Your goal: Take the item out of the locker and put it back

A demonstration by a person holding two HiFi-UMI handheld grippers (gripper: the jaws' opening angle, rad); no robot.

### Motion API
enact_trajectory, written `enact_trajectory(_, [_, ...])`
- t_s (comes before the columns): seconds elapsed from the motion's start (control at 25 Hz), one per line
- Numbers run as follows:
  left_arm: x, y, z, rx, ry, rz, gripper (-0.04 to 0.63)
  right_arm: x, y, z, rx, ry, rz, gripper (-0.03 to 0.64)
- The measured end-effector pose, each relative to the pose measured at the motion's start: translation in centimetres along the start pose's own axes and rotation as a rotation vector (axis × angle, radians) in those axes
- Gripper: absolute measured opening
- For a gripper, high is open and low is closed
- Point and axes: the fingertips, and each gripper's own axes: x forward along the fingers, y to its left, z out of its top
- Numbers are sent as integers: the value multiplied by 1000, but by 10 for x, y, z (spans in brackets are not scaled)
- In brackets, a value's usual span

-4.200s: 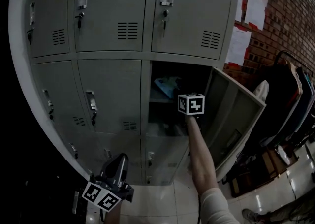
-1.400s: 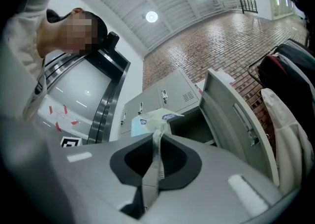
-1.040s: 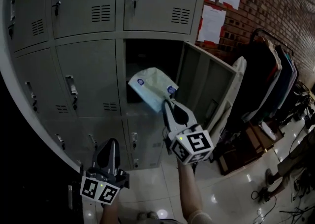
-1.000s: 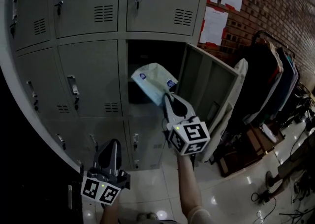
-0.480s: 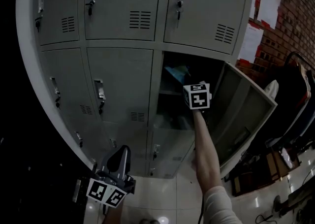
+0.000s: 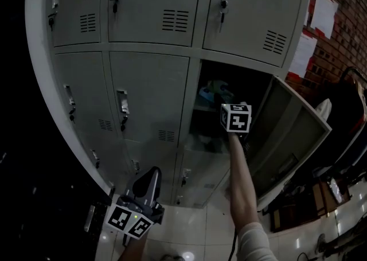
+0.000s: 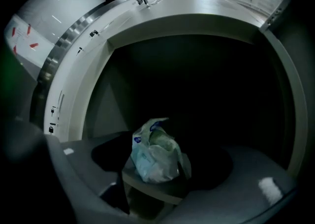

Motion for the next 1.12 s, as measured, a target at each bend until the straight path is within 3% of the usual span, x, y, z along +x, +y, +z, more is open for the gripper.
enact_trajectory(0.2, [2,-7,-4,-6,13,-22,5,-9,-9,-8,60,2,-17,342])
enact_trajectory(0.32, [1,-8,2,-1,6,-25,5,-24,-9,10,108,-67,-7,342])
enact_trajectory(0.56, [-1,-21,11,18,1,-51,5,-102,17,56,189,-253,124,341])
enact_trajectory(0.64, [-3,-24,14,29,4,-49,5,-150,45,64,152,-327,179,324])
enact_trajectory(0.76, [-6,-30,20,53,-1,-47,3,-237,93,68,55,-459,232,176])
enact_trajectory(0.88, [-11,-37,21,77,-5,-57,3,-324,113,64,233,-608,268,3])
enact_trajectory(0.92, [-12,-40,18,86,-1,-62,3,-345,113,56,307,-630,269,3])
enact_trajectory(1.0, [-13,-47,14,96,8,-78,3,-367,112,27,380,-585,244,2])
enact_trajectory(1.12, [-17,-60,15,94,2,-102,4,-368,121,-13,391,-406,210,2])
